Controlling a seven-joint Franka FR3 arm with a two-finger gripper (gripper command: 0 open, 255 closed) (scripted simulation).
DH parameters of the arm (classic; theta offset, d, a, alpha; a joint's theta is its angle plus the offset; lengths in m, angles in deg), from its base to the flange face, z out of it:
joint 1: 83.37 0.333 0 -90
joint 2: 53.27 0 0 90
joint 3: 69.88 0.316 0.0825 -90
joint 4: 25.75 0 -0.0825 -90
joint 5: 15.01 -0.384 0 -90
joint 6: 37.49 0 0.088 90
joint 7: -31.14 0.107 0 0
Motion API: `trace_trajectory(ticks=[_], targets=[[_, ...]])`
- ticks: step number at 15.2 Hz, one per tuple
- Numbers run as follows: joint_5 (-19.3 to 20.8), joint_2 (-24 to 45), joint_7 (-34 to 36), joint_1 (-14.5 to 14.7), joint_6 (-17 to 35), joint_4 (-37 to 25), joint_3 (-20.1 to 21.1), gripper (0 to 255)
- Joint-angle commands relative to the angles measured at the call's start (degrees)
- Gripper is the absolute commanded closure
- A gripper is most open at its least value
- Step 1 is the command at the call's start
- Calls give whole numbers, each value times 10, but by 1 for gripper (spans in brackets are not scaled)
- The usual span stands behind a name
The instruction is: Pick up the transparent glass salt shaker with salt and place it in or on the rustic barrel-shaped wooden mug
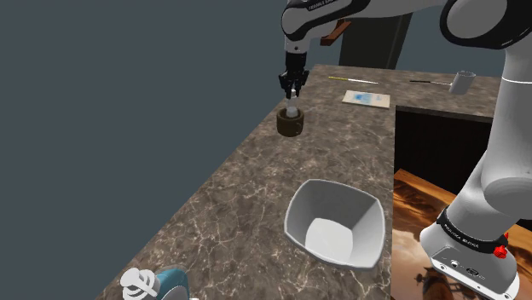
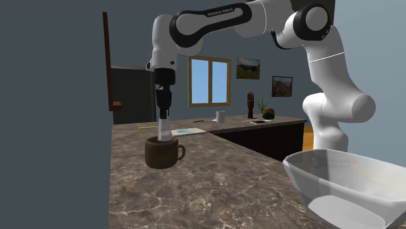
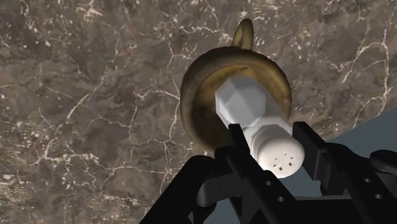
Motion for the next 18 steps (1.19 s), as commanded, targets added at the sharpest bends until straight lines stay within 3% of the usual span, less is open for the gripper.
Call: trace_trajectory(ticks=[1,6,10,18], targets=[[0,0,0,0,0,1,0,0],[0,0,0,0,0,0,0,0],[3,-6,3,-4,-70,-63,-2,0],[3,-6,3,-4,-70,-63,-2,0]])
